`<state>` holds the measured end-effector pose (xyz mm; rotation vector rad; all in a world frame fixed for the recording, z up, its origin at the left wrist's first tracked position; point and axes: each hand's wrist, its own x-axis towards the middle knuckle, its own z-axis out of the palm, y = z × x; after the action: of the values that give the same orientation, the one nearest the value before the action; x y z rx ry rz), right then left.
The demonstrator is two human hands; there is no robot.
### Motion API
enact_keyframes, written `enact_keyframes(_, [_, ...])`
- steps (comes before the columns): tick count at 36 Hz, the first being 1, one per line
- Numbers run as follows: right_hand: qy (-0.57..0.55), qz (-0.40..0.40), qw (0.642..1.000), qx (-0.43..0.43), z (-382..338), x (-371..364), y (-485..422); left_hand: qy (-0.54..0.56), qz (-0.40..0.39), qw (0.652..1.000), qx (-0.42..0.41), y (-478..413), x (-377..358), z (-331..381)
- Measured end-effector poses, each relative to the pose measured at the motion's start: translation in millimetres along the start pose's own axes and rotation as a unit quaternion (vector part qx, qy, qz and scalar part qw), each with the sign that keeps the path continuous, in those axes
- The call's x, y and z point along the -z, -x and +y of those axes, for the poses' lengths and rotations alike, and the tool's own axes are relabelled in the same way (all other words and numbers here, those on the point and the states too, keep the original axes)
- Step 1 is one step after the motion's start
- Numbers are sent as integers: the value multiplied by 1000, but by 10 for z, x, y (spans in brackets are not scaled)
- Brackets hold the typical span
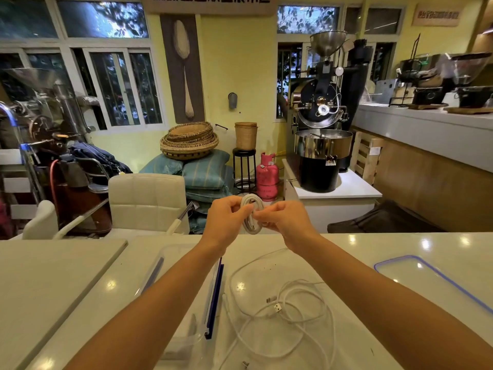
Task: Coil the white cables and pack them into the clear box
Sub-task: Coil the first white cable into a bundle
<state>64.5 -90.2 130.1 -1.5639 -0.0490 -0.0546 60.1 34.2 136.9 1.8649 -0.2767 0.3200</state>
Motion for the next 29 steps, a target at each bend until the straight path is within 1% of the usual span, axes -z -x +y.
enact_keyframes(4, [72,52,996,30,63,-73,-21,-56,24,998,-7,-28,16,-84])
enact_keyframes(7, [99,57,992,51,91,-123,-37,-72,29,997,-7,-33,41,-129])
enact_keyframes(10, [113,48,990,69,91,-164,-64,-73,27,997,6,-32,89,-156])
enact_keyframes(15, [110,23,990,88,116,-264,-73,-30,15,998,44,-52,206,-216])
enact_keyframes(18, [82,-16,993,78,131,-313,-69,-16,20,997,68,-62,287,-260])
enact_keyframes(23, [94,-62,992,63,200,-447,-137,-6,22,995,100,-55,437,-344])
enact_keyframes(29, [103,-85,990,47,277,-663,-173,-20,30,991,132,-16,619,-478])
